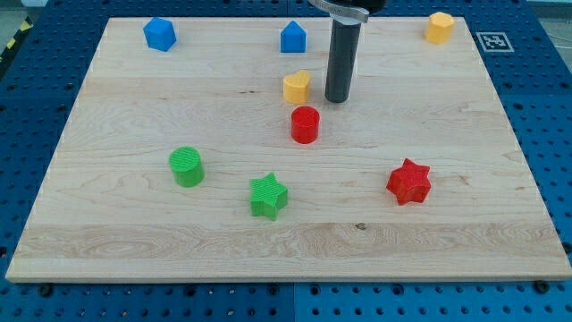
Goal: Slide the red circle to the vertical top side of the green star
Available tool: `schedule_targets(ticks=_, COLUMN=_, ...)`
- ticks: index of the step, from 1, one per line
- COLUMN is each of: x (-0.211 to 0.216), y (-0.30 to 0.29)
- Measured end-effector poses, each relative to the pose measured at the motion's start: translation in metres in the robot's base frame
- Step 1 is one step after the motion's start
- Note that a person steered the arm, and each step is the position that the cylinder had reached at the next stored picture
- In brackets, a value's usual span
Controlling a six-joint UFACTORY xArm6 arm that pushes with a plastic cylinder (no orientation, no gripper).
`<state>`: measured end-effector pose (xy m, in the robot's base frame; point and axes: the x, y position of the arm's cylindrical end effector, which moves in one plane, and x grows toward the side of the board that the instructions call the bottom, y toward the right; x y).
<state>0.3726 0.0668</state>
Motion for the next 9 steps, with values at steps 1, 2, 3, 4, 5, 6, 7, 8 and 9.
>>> schedule_targets(ticks=1, x=0.0, y=0.0)
schedule_targets(ticks=2, x=0.003, y=0.0)
schedule_targets(ticks=3, x=0.007, y=0.0)
schedule_targets(ticks=4, x=0.017, y=0.004)
schedule_targets(ticks=5, x=0.022, y=0.005)
schedule_targets(ticks=6, x=0.029, y=0.005)
schedule_targets(ticks=7, x=0.05, y=0.005)
schedule_targets(ticks=8, x=0.052, y=-0.021)
schedule_targets(ticks=9, x=0.052, y=-0.046)
